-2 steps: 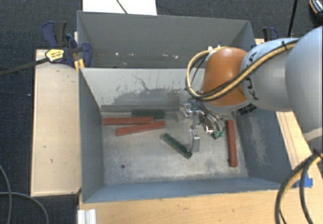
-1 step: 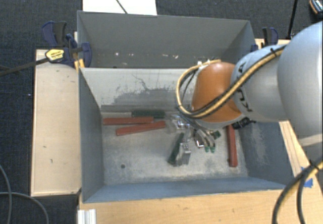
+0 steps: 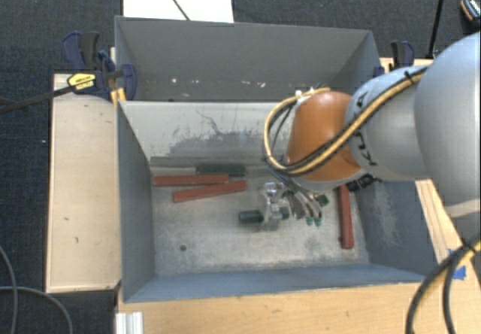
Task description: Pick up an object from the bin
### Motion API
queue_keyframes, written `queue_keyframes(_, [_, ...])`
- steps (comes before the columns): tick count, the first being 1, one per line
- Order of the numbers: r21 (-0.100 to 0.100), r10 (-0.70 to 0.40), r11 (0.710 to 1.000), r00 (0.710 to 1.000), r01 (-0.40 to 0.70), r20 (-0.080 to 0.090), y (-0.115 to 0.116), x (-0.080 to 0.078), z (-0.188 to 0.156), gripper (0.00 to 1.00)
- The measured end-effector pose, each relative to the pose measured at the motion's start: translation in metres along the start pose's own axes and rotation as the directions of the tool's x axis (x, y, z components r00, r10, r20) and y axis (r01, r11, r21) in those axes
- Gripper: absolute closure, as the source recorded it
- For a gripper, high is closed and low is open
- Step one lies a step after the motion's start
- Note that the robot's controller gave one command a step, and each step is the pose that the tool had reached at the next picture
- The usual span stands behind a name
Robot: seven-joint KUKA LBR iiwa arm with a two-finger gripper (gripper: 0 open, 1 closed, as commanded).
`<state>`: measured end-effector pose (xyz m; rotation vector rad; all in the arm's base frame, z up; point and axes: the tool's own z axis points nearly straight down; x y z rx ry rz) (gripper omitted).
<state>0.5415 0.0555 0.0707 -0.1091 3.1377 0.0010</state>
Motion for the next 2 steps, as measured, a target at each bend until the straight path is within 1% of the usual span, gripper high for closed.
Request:
queue_keyframes(1, [0.002,0.012,1.0,1.0,-0.012,0.009,-0.049,-0.006,-0.129,1.0])
queue_keyframes(2, [0.003,-0.382,0.924,0.924,0.382,0.007,-0.031,-0.034,-0.215,1.0])
